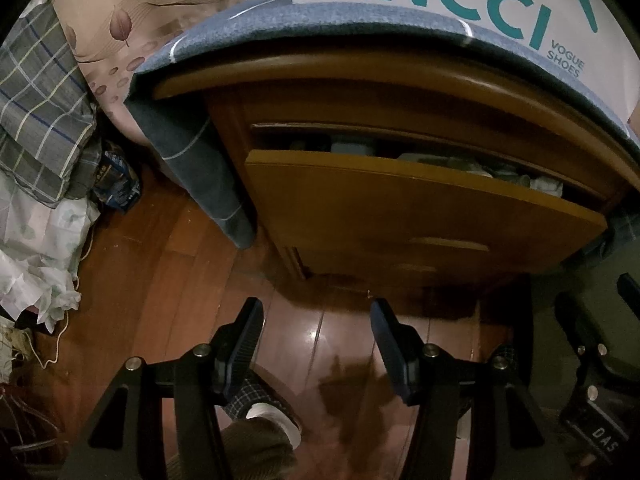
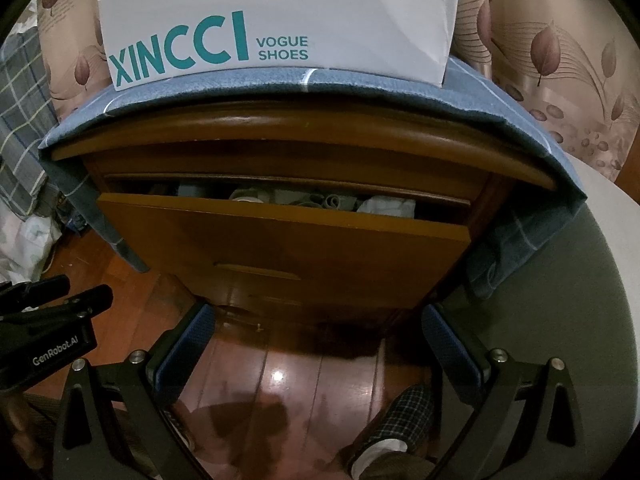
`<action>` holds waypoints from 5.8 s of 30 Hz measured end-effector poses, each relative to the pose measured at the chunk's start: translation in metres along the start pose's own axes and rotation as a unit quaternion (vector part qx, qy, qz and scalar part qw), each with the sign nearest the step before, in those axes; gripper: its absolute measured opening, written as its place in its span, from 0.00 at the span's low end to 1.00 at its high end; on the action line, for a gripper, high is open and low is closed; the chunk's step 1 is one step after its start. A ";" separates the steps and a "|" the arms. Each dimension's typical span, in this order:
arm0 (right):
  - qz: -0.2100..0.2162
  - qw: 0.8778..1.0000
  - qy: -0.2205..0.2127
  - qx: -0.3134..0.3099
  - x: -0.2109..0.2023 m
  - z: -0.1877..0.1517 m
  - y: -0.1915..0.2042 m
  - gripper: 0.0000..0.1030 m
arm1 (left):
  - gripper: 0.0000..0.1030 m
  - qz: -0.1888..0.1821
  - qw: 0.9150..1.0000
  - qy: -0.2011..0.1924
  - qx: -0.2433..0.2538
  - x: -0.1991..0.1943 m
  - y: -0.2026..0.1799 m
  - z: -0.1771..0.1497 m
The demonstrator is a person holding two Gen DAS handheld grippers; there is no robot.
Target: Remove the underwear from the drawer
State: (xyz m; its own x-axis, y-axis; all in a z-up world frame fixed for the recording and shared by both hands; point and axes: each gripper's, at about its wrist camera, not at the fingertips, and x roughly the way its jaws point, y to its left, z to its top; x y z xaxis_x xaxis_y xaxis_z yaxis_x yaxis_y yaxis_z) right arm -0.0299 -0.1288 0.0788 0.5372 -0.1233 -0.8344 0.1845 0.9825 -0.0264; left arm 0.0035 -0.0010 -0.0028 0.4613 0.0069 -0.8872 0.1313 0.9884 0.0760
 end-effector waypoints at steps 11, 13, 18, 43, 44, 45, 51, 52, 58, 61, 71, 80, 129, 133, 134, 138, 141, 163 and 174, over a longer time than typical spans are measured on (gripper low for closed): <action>0.003 1.000 0.003 -0.001 0.003 0.000 0.002 0.99 | 0.56 -0.003 1.000 -0.004 -0.001 -0.001 0.002 -0.001; 0.003 1.000 0.004 -0.001 0.003 0.000 0.002 0.99 | 0.56 0.001 1.000 -0.002 0.000 -0.001 0.001 -0.001; 0.004 1.000 0.004 0.000 0.002 -0.001 0.001 0.99 | 0.56 -0.006 1.000 -0.005 -0.005 0.001 0.002 -0.002; 0.018 0.999 0.005 0.033 -0.001 0.005 -0.011 0.99 | 0.56 -0.173 0.973 0.056 -0.139 0.020 0.037 0.002; 0.021 0.999 0.004 0.038 -0.002 0.005 -0.013 0.99 | 0.56 -0.191 0.967 0.066 -0.156 0.021 0.040 0.003; 0.022 0.999 0.005 0.044 -0.002 0.006 -0.016 0.99 | 0.56 -0.199 0.964 0.061 -0.166 0.021 0.044 0.005; 0.025 0.996 0.004 0.086 -0.004 0.010 -0.037 0.99 | 0.66 -0.246 0.940 0.028 -0.233 0.016 0.061 0.021; 0.024 0.995 0.003 0.092 -0.004 0.011 -0.041 0.99 | 0.68 -0.258 0.935 0.014 -0.242 0.018 0.064 0.023; -0.005 0.992 -0.016 0.125 -0.014 0.018 -0.069 0.99 | 0.69 -0.301 0.890 0.039 -0.341 0.045 0.080 0.026; -0.016 0.990 -0.024 0.138 -0.017 0.021 -0.082 0.99 | 0.69 -0.307 0.873 0.041 -0.377 0.054 0.089 0.032; 0.000 0.990 -0.007 0.139 -0.010 0.023 -0.081 0.99 | 0.69 -0.330 0.835 0.048 -0.438 0.058 0.089 0.045; 0.012 0.992 -0.010 0.129 -0.012 0.022 -0.075 0.99 | 0.89 -0.346 0.802 0.040 -0.486 0.078 0.089 0.024; -0.017 0.988 -0.014 0.152 -0.015 0.024 -0.088 0.99 | 1.00 -0.187 0.897 0.140 -0.375 0.026 0.115 -0.018; -0.018 0.988 -0.013 0.151 -0.014 0.025 -0.089 0.99 | 1.00 -0.177 0.905 0.154 -0.354 0.023 0.106 -0.030; -0.017 0.988 -0.013 0.150 -0.014 0.025 -0.089 0.99 | 1.00 -0.173 0.908 0.156 -0.349 0.021 0.106 -0.031; -0.013 0.990 -0.002 0.141 -0.010 0.024 -0.086 0.99 | 1.00 -0.160 0.916 0.163 -0.331 0.018 0.106 -0.035; -0.011 0.991 0.004 0.135 -0.007 0.025 -0.084 0.99 | 1.00 -0.159 0.917 0.166 -0.327 0.016 0.105 -0.038; 0.094 0.979 0.155 0.093 0.029 0.029 -0.082 0.90 | 0.99 -0.047 0.975 0.124 -0.179 0.001 0.088 -0.013; 0.086 0.959 0.253 0.095 0.067 0.012 -0.082 0.65 | 0.99 -0.038 0.986 0.087 -0.135 -0.045 0.100 0.000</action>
State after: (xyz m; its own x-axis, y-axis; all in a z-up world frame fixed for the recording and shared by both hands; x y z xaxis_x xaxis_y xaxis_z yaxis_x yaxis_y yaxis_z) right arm 0.0012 -0.2195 0.0314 0.1134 0.1681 -0.9792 0.3009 0.9335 0.1951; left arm -0.0037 0.0979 0.0445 0.2993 -0.0662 -0.9518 -0.0890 0.9913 -0.0970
